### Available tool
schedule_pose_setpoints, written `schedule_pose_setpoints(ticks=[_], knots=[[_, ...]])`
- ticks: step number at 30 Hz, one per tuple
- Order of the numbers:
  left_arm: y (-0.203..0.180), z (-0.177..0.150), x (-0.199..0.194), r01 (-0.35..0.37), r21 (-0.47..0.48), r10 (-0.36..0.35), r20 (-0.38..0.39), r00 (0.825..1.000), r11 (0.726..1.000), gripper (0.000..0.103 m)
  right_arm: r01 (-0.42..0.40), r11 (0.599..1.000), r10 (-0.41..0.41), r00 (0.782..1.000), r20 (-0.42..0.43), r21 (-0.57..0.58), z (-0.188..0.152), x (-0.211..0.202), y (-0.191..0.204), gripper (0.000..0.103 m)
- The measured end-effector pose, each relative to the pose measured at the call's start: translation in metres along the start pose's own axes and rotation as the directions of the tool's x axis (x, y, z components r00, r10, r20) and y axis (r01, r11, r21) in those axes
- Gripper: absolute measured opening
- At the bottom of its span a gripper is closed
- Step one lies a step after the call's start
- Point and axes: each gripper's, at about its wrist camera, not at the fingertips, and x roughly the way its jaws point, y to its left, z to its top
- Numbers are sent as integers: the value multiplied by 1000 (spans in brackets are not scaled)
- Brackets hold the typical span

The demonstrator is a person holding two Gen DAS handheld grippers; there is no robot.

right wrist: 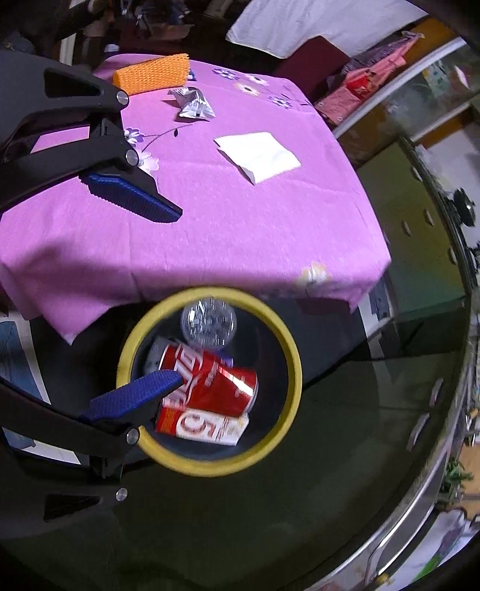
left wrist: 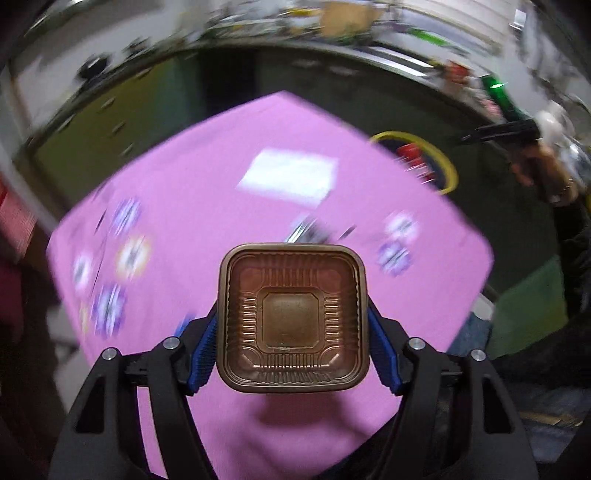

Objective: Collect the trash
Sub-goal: 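Carry the brown tray over the bin and open the left gripper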

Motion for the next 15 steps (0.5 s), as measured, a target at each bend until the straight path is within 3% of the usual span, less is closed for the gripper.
schedule_pose_setpoints(ticks=[3,5,10,11,15], knots=[[-33,53,12,83,127,-85,7,996,988,66,8,999,-8,1000,17,36,-10,-12,-20,81],[-62,90,30,152,217,-153,-15,988,964,66,12,998,-13,1000,21,60,-18,-17,-33,81],[-113,174,96,282,272,-252,-140,957,920,67,20,992,-24,999,33,122,-41,-28,-67,81],[-122,188,110,306,268,-269,-166,949,913,67,20,991,-25,999,35,131,-43,-29,-72,81],[-160,245,181,437,194,-378,-277,883,878,67,12,984,-19,999,39,180,-59,-29,-98,81]])
